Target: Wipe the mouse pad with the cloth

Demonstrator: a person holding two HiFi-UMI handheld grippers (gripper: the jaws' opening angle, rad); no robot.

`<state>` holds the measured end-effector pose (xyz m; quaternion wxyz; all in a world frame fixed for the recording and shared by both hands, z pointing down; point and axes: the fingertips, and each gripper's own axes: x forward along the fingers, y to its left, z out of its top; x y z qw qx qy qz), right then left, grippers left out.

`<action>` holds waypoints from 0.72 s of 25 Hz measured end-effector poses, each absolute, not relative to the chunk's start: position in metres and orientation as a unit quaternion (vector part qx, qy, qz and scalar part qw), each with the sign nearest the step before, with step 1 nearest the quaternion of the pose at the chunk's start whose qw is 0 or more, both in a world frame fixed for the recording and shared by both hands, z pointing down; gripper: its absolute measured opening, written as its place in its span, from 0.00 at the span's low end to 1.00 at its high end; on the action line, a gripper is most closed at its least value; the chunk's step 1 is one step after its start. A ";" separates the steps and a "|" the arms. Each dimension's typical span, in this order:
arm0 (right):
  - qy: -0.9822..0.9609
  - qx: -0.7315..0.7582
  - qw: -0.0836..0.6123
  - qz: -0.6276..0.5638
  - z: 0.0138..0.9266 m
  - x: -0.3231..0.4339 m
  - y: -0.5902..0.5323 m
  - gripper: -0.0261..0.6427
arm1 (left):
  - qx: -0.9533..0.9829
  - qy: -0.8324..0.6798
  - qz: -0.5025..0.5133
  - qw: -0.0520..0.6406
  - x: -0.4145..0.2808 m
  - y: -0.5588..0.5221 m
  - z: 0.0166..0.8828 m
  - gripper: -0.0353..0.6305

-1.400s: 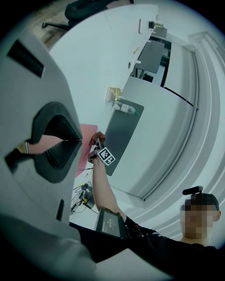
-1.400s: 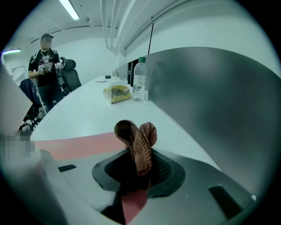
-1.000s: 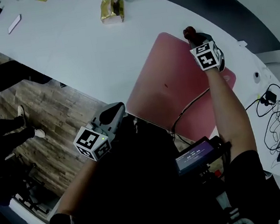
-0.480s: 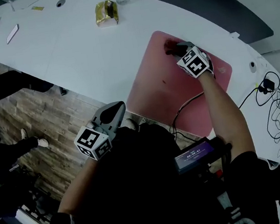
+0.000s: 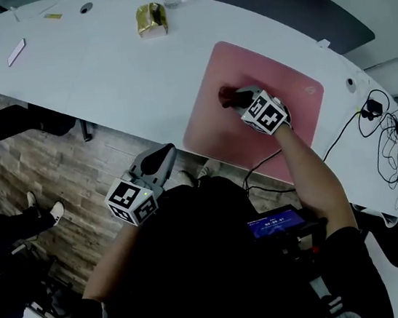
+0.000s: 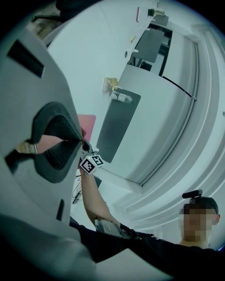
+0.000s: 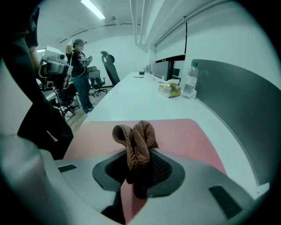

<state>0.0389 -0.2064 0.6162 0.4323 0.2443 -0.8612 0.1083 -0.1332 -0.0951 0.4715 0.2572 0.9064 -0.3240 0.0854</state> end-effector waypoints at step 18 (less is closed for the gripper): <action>-0.863 0.232 0.431 0.123 0.621 -0.021 -0.069 0.21 | 0.918 -0.297 0.064 0.257 -0.164 -0.033 0.467 0.07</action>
